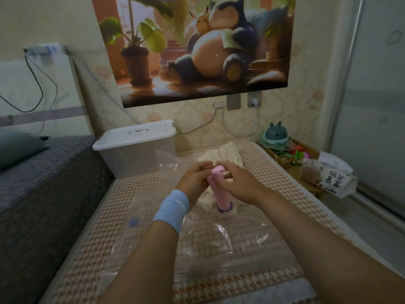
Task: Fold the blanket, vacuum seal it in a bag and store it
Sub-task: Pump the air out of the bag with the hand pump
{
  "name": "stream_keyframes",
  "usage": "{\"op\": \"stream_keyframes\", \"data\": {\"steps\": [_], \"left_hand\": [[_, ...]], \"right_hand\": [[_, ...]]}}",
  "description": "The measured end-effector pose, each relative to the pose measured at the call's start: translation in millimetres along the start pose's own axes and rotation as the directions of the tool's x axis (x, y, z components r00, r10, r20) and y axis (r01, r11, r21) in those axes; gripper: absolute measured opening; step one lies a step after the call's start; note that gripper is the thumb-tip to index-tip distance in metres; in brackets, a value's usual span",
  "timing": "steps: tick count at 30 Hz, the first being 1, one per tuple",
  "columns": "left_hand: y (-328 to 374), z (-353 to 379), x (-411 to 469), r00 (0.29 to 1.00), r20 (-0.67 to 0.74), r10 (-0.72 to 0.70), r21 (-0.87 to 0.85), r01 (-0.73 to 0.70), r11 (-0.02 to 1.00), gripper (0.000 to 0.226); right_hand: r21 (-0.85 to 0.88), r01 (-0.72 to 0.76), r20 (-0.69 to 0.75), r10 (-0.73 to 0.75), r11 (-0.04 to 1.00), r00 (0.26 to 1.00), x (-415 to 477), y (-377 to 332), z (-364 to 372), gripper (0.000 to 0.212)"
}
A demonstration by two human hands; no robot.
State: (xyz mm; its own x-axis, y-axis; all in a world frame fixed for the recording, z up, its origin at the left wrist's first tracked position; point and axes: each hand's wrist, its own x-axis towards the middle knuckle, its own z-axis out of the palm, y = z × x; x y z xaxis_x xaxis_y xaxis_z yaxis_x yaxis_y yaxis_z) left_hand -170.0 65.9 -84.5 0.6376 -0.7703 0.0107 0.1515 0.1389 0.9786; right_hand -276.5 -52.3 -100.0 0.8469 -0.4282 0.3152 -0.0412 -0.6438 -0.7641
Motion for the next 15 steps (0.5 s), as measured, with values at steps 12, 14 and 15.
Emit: {"op": "stream_keyframes", "data": {"steps": [12, 14, 15], "left_hand": [[-32, -4, 0, 0.984, 0.012, 0.178, 0.25, -0.176, 0.952, 0.038], [-39, -3, 4, 0.979, -0.031, 0.202, 0.223, -0.191, 0.956, 0.04], [-42, -3, 6, 0.978, -0.035, 0.207, 0.224, -0.195, 0.955, 0.04]], "right_hand": [[-0.549, 0.229, -0.023, -0.288, 0.804, 0.957, 6, -27, 4, 0.017], [-0.542, 0.199, -0.022, -0.251, 0.817, 0.968, 9, -25, 6, 0.01], [-0.531, 0.188, -0.026, -0.237, 0.826, 0.971, 11, -25, 6, 0.007]]}}
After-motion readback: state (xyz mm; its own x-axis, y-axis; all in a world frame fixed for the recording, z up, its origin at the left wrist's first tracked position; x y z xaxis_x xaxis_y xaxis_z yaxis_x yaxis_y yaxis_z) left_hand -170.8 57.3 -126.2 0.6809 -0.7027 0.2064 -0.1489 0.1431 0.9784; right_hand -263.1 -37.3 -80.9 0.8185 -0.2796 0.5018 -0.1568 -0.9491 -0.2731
